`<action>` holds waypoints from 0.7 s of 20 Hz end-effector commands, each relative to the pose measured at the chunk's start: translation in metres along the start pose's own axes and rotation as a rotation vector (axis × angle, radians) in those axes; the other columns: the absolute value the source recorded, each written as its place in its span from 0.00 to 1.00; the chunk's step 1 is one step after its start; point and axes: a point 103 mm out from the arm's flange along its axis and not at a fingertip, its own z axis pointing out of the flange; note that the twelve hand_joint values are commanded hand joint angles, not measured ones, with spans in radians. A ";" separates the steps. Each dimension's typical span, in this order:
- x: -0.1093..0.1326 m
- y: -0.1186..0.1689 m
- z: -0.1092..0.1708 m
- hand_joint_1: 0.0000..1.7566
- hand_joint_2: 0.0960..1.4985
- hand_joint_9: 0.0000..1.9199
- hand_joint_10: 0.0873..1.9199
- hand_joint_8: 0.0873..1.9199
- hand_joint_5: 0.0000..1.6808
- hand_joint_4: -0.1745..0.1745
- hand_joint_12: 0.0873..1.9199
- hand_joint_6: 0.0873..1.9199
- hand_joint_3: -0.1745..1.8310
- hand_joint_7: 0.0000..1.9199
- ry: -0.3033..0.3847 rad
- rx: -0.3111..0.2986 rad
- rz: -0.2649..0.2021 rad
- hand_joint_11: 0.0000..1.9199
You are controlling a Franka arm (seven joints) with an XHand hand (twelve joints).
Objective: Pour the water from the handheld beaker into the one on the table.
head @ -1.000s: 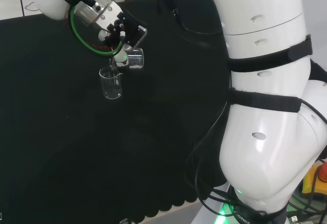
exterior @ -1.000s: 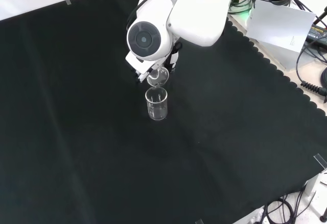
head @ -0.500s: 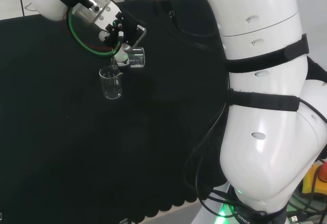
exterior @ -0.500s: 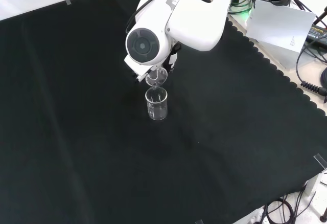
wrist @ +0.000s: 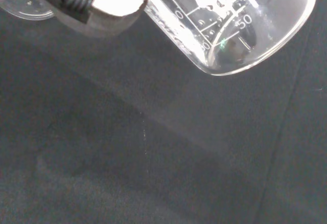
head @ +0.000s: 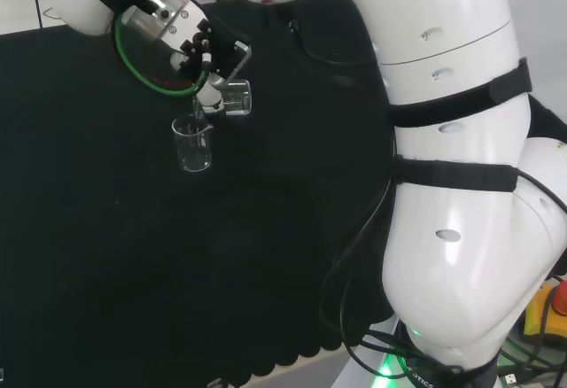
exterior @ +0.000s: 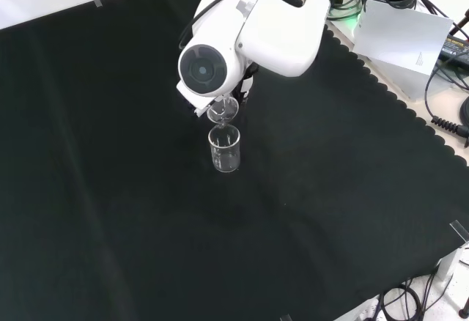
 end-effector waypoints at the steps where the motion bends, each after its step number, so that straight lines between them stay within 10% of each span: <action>1: 0.002 0.001 -0.001 0.73 0.73 0.63 0.50 0.36 0.62 0.26 0.40 0.43 0.00 0.65 -0.007 0.018 0.004 0.56; 14: 0.005 -0.001 -0.005 0.73 0.73 0.64 0.50 0.36 0.62 0.26 0.40 0.43 0.00 0.65 -0.023 0.044 0.015 0.56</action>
